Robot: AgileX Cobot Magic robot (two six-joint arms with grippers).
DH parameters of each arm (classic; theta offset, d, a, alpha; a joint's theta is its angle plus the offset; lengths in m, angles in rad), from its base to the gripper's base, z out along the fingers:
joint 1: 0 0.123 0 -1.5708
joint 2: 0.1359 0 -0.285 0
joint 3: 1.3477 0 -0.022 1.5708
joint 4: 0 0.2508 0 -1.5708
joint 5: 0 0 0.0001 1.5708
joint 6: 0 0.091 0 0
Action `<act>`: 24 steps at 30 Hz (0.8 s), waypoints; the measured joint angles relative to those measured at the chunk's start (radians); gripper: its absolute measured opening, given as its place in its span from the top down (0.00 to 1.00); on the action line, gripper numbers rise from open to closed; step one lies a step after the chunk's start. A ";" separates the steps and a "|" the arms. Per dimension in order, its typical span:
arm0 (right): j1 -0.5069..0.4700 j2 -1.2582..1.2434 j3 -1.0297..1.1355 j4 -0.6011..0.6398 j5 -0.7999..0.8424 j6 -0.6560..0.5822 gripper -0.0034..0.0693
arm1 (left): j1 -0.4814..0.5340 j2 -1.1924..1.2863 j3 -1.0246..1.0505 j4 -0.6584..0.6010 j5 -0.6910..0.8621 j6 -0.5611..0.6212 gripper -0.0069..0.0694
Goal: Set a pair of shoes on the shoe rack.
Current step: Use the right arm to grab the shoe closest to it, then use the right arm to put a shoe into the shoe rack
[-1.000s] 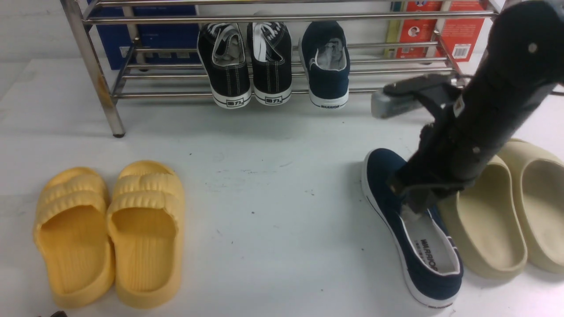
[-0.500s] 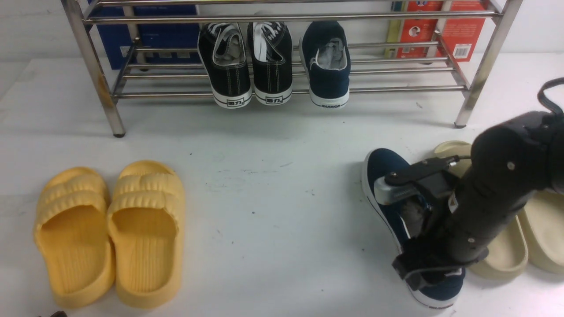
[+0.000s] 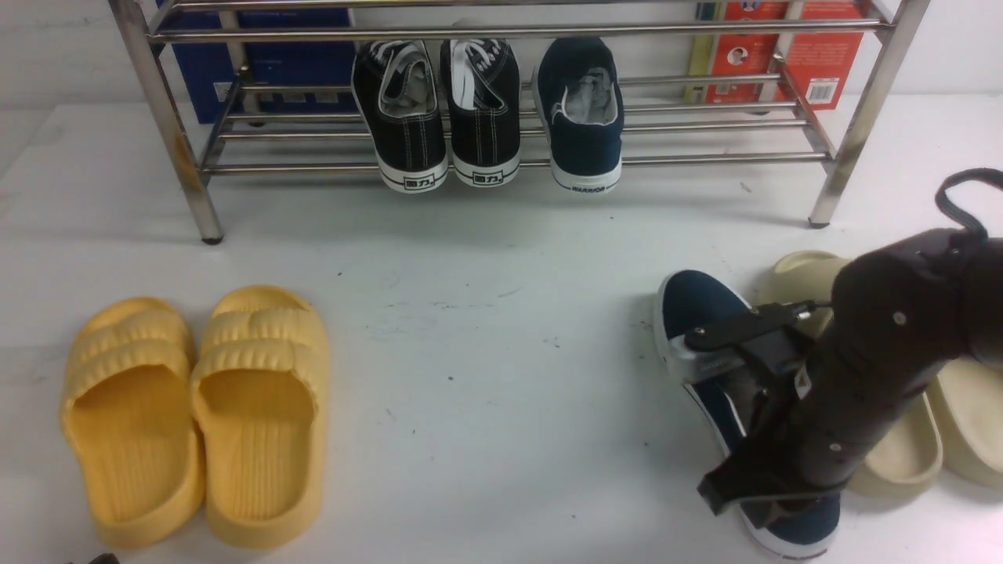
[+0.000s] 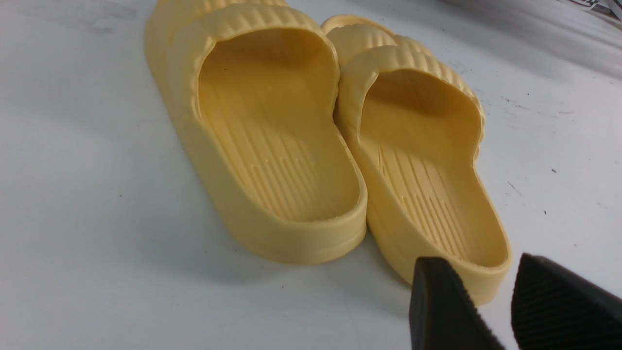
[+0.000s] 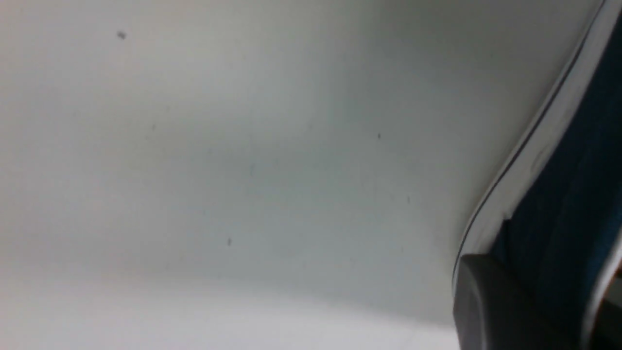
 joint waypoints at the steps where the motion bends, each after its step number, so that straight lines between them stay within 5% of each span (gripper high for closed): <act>1: 0.000 -0.025 -0.019 0.009 0.046 0.001 0.90 | 0.000 0.000 0.000 0.000 0.000 0.000 0.60; 13: -0.007 -0.073 -0.262 -0.024 0.150 0.013 0.90 | 0.000 0.000 0.000 0.000 0.000 0.000 0.60; 24: -0.155 0.200 -0.544 -0.050 0.123 -0.031 0.90 | 0.000 0.000 0.000 0.000 0.000 0.000 0.60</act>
